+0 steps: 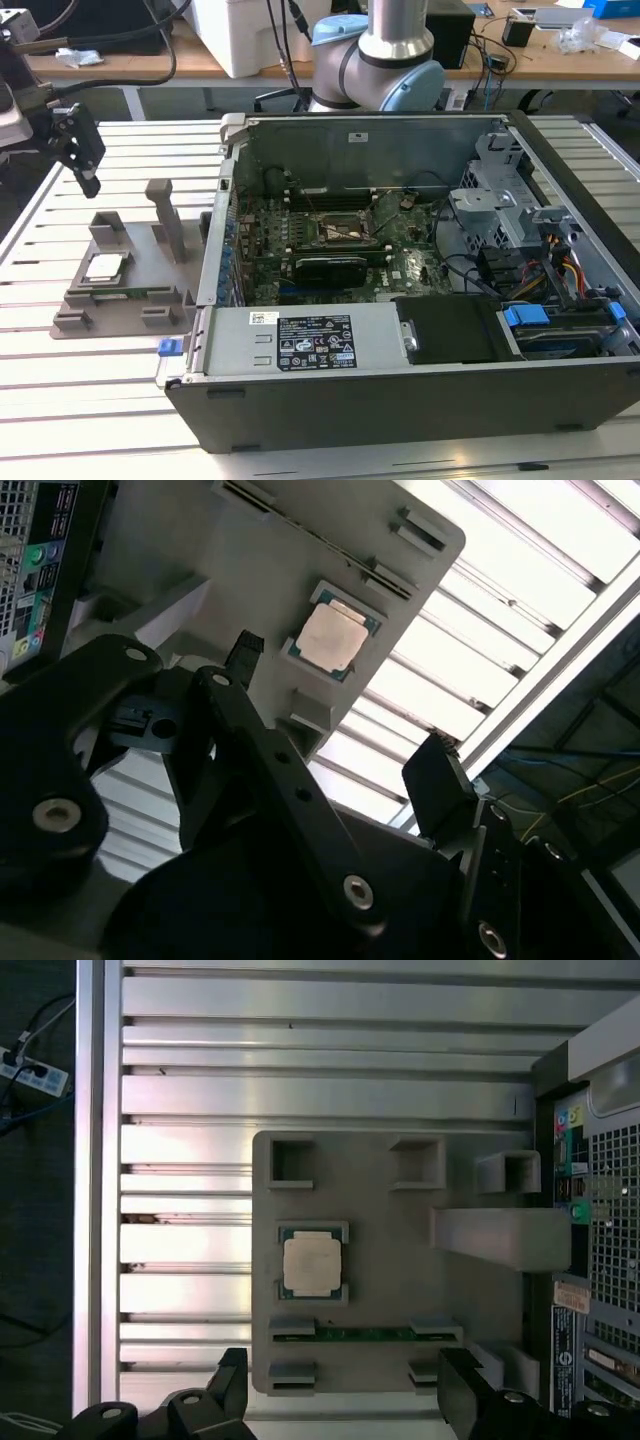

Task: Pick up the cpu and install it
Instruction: 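Pick up the cpu and move it towards the insertion slot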

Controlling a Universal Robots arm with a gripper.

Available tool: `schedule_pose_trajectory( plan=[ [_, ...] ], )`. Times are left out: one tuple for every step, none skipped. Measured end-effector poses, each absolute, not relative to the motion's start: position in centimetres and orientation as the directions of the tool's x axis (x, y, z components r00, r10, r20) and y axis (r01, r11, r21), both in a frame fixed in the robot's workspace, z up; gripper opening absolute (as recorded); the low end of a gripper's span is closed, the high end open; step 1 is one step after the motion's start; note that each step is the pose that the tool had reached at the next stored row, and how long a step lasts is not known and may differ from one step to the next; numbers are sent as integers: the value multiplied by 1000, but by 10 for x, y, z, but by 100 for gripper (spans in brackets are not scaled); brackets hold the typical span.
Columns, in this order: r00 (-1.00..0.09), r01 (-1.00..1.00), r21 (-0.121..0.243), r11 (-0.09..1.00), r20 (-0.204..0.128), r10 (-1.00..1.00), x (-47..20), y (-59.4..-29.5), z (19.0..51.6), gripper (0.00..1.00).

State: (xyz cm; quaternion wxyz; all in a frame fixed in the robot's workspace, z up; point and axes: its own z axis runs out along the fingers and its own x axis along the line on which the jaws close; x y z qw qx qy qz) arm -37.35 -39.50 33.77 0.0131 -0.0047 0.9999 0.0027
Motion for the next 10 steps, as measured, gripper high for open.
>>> schedule_pose_trajectory(
  plan=[
    [-1000, -9, 5, 1000, -26, -9, -374, -395, 336, 82],
    [-1000, -9, 5, 1000, -26, -9, -374, -395, 334, 76],
    [-1000, -9, 5, 1000, -26, -9, -374, -395, 330, 69],
    [-1000, -9, 5, 1000, -26, -9, -374, -395, 328, 69],
    [-1000, -9, 5, 1000, -26, -9, -373, -395, 326, 69],
    [-1000, -10, 5, 1000, -26, -10, -374, -395, 323, 69],
    [-1000, -11, 5, 1000, -26, -11, -374, -394, 318, 69],
    [-1000, -13, 5, 1000, -26, -13, -374, -394, 316, 69],
    [-1000, -14, 5, 1000, -26, -14, -375, -393, 314, 69],
    [-1000, -16, 5, 1000, -26, -15, -375, -391, 311, 69]
  ],
)
